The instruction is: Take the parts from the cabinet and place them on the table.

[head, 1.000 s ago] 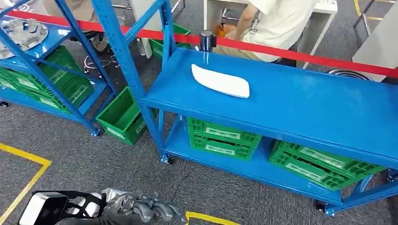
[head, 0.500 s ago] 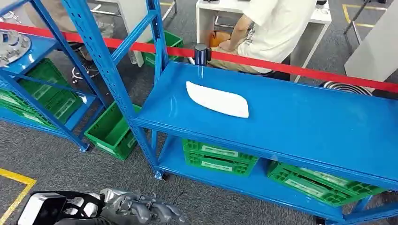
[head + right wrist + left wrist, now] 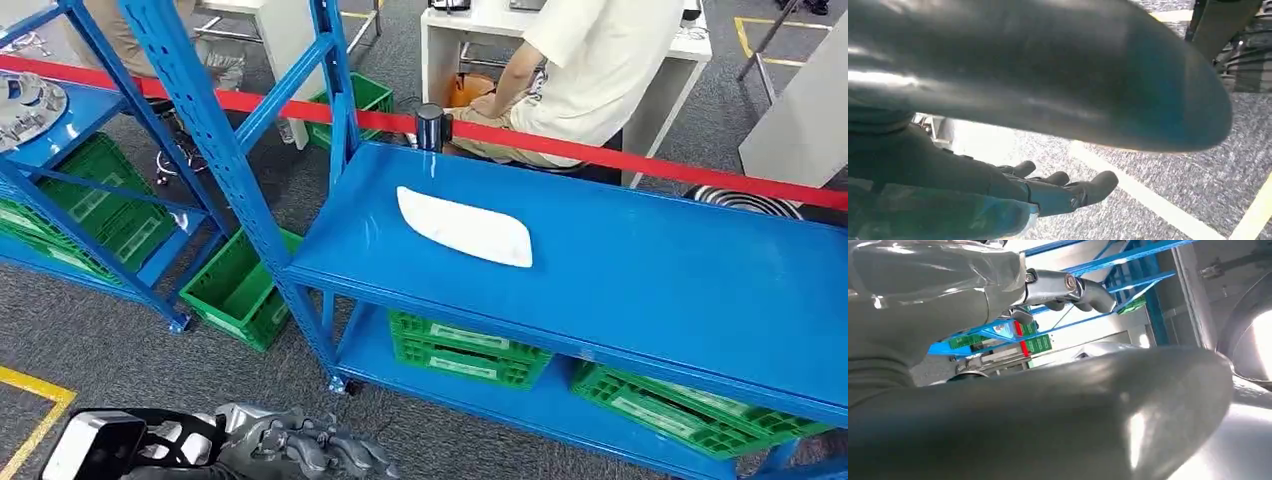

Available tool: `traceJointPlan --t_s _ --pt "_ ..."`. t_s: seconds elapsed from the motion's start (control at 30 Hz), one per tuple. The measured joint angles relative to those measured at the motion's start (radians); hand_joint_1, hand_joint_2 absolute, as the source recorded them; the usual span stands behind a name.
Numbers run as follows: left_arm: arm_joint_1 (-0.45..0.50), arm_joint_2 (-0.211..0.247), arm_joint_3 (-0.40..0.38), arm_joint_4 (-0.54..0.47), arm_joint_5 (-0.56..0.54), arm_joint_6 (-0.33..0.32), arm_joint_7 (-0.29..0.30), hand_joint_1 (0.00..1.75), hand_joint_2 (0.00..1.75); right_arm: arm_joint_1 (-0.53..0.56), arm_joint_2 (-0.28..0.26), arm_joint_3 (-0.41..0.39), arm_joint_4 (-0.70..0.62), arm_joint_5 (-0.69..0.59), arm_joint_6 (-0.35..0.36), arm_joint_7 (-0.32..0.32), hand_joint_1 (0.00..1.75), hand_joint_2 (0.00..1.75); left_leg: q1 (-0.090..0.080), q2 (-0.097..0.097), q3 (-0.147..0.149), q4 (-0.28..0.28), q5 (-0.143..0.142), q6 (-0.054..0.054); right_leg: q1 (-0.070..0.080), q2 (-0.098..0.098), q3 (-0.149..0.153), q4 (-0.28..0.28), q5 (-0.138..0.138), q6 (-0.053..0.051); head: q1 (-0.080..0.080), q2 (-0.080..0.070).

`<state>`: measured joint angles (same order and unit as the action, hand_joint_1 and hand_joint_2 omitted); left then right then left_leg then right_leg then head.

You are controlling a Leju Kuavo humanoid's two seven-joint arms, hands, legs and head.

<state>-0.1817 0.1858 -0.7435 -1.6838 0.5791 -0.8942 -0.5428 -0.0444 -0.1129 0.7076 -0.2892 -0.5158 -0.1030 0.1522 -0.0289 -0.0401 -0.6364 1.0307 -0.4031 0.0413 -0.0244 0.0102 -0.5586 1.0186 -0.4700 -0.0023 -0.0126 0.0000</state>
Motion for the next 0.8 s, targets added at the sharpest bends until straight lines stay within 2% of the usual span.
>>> traceJointPlan --t_s 0.03,0.1,0.13,0.17,0.2,0.23,0.27,0.3,0.33,0.37,0.4,0.47,0.5,0.53,0.57,0.6,0.63,0.67,0.7,0.73,0.77,0.8 --pt "-0.003 0.0 0.0 0.0 0.0 -0.003 0.0 0.0 0.0 0.002 -0.004 0.0 0.0 -0.006 -0.002 -0.001 0.0 0.0 0.006 0.017 -0.016 0.045 -0.04 -0.015 -0.004 0.0 0.001 0.0 0.002 -0.006 -0.008 0.0" --pt "-0.004 0.0 -0.001 0.0 0.002 -0.004 0.001 0.0 0.0 0.006 -0.003 0.0 0.0 -0.016 -0.003 -0.002 0.0 0.0 0.024 0.032 -0.083 0.2 -0.127 -0.037 -0.004 0.001 -0.001 0.0 0.002 -0.005 -0.008 0.0" --pt "-0.004 0.0 -0.002 0.0 0.002 -0.005 0.002 0.0 0.0 0.009 -0.003 0.0 0.0 -0.017 -0.004 -0.002 0.0 0.0 0.03 0.036 -0.108 0.258 -0.151 -0.043 -0.004 0.002 -0.002 0.001 0.001 -0.005 -0.008 0.0" --pt "-0.004 0.0 -0.003 0.0 0.002 -0.005 0.002 0.0 0.0 0.012 -0.003 0.0 0.0 -0.019 -0.005 -0.002 0.0 0.0 0.037 0.039 -0.127 0.302 -0.159 -0.05 -0.004 0.004 -0.003 0.001 0.001 -0.005 -0.008 0.0" --pt "-0.004 0.0 -0.005 0.0 0.002 -0.005 0.003 0.0 0.0 0.014 -0.004 0.0 0.0 -0.019 -0.006 -0.002 0.0 0.0 0.041 0.039 -0.116 0.285 -0.144 -0.052 -0.005 0.008 -0.002 0.001 0.001 -0.004 -0.008 0.0" --pt "-0.004 0.0 -0.005 0.0 0.002 -0.005 0.003 0.0 0.0 0.014 -0.003 0.0 0.0 -0.02 -0.006 -0.002 0.0 0.0 0.044 0.039 -0.082 0.224 -0.109 -0.053 -0.005 0.014 0.0 0.001 0.001 -0.004 -0.008 0.0" --pt "-0.005 0.0 -0.006 0.0 0.002 -0.005 0.003 0.0 0.0 0.013 -0.003 0.0 0.0 -0.02 -0.007 -0.002 0.0 0.0 0.045 0.036 -0.034 0.136 -0.068 -0.049 -0.005 0.022 0.001 0.001 0.001 -0.003 -0.008 0.0" --pt "-0.006 0.0 -0.006 0.0 0.002 -0.005 0.003 0.0 0.0 0.011 -0.002 0.0 0.0 -0.02 -0.008 -0.003 0.0 0.0 0.045 0.02 0.021 0.035 -0.028 -0.042 -0.006 0.029 0.003 0.0 0.001 -0.002 -0.008 0.0" --pt "-0.009 0.0 -0.006 0.0 0.002 -0.006 0.003 0.0 0.0 0.011 0.001 0.0 0.0 -0.021 -0.009 -0.004 0.0 0.0 0.044 -0.01 0.049 -0.021 -0.027 -0.034 -0.011 0.034 0.003 0.0 0.002 -0.001 -0.007 0.0" --pt "-0.008 0.0 -0.006 0.0 0.004 -0.005 0.004 0.0 0.0 0.009 0.003 0.0 0.0 -0.025 -0.01 -0.006 0.0 0.0 0.037 -0.004 0.049 -0.014 -0.026 -0.028 -0.002 0.04 0.0 -0.003 0.005 0.011 -0.005 0.0" --pt "-0.01 0.0 -0.006 0.0 0.008 -0.005 0.004 0.0 0.0 0.009 0.004 0.0 0.0 -0.028 -0.01 -0.008 0.0 0.0 0.032 0.0 0.047 -0.017 -0.028 -0.021 -0.012 0.044 -0.003 -0.003 0.005 0.018 -0.008 0.0" --pt "-0.011 0.0 -0.006 0.0 0.01 -0.004 0.007 0.0 0.0 0.01 0.006 0.0 0.0 -0.034 -0.01 -0.011 0.0 0.0 0.027 0.01 0.048 -0.022 -0.028 -0.009 -0.013 0.054 -0.002 -0.014 0.009 0.031 -0.007 0.0" --pt "-0.012 -0.003 -0.006 0.0 0.013 -0.002 0.009 0.0 0.0 0.012 0.007 0.0 0.0 -0.037 -0.01 -0.012 0.0 0.0 0.038 0.022 0.069 -0.064 -0.008 0.003 -0.001 0.053 -0.004 -0.012 0.008 0.035 -0.006 0.0" --pt "-0.014 -0.005 -0.007 0.0 0.016 0.006 0.011 0.0 0.0 0.014 0.006 0.001 0.0 -0.041 -0.01 -0.014 0.0 0.0 0.034 0.032 0.082 -0.079 -0.004 0.007 -0.002 0.025 -0.014 0.01 -0.002 0.031 -0.002 0.0" --pt "-0.016 -0.006 -0.007 0.0 0.019 0.011 0.013 0.0 0.0 0.013 0.006 0.001 0.0 -0.047 -0.01 -0.016 0.0 0.0 0.032 0.038 0.083 -0.081 -0.001 0.017 0.001 0.012 -0.047 0.069 -0.032 0.02 0.0 0.0" --pt "-0.013 -0.006 -0.006 0.0 0.02 0.018 0.016 0.0 0.0 0.014 0.006 0.002 0.0 -0.052 -0.01 -0.02 0.0 0.0 0.029 0.046 0.081 -0.081 -0.002 0.018 0.001 0.008 -0.092 0.151 -0.064 0.013 0.001 0.0" --pt "-0.008 -0.006 -0.006 0.001 0.021 0.027 0.022 0.0 0.0 0.017 0.005 0.002 0.001 -0.058 -0.01 -0.024 0.0 0.0 0.025 0.055 0.08 -0.08 -0.004 0.02 0.0 0.006 -0.138 0.232 -0.09 0.011 0.001 0.0" --pt "-0.006 -0.005 -0.005 0.001 0.022 0.029 0.022 0.0 0.0 0.022 0.003 0.003 0.001 -0.063 -0.01 -0.03 0.0 0.0 0.024 0.062 0.079 -0.079 -0.005 0.02 0.0 0.005 -0.168 0.283 -0.1 0.015 0.0 0.0" --pt "-0.004 -0.005 -0.004 0.001 0.024 0.032 0.022 0.0 0.0 0.03 0.003 0.005 0.001 -0.064 -0.01 -0.033 0.0 0.0 0.023 0.068 0.08 -0.078 -0.007 0.019 -0.001 0.003 -0.173 0.286 -0.091 0.023 0.001 0.0" --pt "-0.004 -0.005 -0.003 0.001 0.026 0.033 0.022 0.0 0.0 0.037 0.002 0.005 0.002 -0.066 -0.01 -0.033 0.0 0.0 0.023 0.074 0.081 -0.077 -0.01 0.016 -0.002 -0.002 -0.153 0.24 -0.066 0.036 0.001 0.0" --pt "-0.004 -0.005 -0.001 0.001 0.026 0.035 0.023 0.0 0.0 0.04 0.0 0.005 0.002 -0.066 -0.01 -0.034 0.0 0.0 0.024 0.081 0.081 -0.071 -0.014 0.012 -0.004 -0.012 -0.111 0.153 -0.029 0.05 0.001 0.0" --pt "-0.004 -0.005 0.0 0.001 0.027 0.036 0.023 0.0 0.0 0.04 0.0 0.006 0.003 -0.068 -0.01 -0.034 0.0 0.0 0.025 0.09 0.08 -0.061 -0.021 0.006 -0.006 -0.034 -0.059 0.051 0.007 0.061 0.001 0.0"
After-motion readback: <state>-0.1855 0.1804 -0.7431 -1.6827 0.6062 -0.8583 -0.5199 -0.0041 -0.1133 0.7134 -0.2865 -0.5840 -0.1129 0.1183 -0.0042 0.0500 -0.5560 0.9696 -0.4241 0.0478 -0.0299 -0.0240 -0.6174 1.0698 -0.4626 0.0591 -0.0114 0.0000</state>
